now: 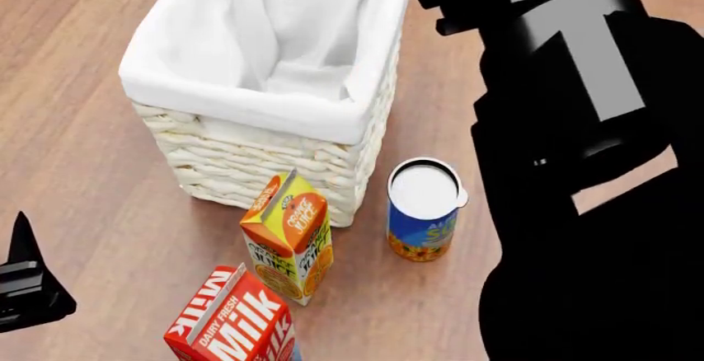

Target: Pick up the butter and put it in the basket.

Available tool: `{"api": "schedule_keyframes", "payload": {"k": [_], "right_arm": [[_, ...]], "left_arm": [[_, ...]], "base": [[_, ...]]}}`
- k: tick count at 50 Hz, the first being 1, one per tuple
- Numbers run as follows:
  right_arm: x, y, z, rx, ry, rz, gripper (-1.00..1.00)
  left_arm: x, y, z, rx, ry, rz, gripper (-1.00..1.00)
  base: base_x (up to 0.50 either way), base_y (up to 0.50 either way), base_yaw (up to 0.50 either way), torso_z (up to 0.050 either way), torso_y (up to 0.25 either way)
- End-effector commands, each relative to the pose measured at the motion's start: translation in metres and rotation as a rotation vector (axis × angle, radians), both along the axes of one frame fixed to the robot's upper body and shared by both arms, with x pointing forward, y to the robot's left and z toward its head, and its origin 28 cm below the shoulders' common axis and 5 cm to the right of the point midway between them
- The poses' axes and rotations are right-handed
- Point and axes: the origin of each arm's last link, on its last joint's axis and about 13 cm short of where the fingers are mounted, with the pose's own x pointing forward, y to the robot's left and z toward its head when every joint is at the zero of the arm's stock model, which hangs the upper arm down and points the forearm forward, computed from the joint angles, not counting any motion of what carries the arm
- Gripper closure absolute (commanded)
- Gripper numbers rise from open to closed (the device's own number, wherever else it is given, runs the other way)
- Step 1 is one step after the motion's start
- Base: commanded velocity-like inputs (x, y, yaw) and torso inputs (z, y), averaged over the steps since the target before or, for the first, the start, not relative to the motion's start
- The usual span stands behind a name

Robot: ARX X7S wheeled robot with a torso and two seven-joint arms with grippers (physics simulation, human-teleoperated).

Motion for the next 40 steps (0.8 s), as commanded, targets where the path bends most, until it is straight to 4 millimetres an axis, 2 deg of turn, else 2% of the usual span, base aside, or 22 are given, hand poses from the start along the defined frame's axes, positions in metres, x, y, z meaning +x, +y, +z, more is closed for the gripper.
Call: {"api": "schedule_keyframes", "payload": {"k": [1,24,40], "right_arm": [[-0.003,0.007,0.003,0.066,0.026,0.024,1.0],[-0.004,0.002,-0.008,0.048,0.128,-0.019,1.0],[-0.003,0.004,-0.015,0.047,0.157,0.039,1.0]], "left_arm": [[-0.001,0.0,0.0,-0.001,0.005,0.0,-1.0],[-0.003,-0.004,-0.002,0.003,0.017,-0.006,-1.0],[-0.004,-0.005,-0.002,0.006,0.022,-0.004,-1.0]], "base": [[0.0,0.0,0.0,0.0,0.0],[0.0,0.0,0.0,0.0,0.001],[0.0,0.0,0.0,0.001,0.001]]}}
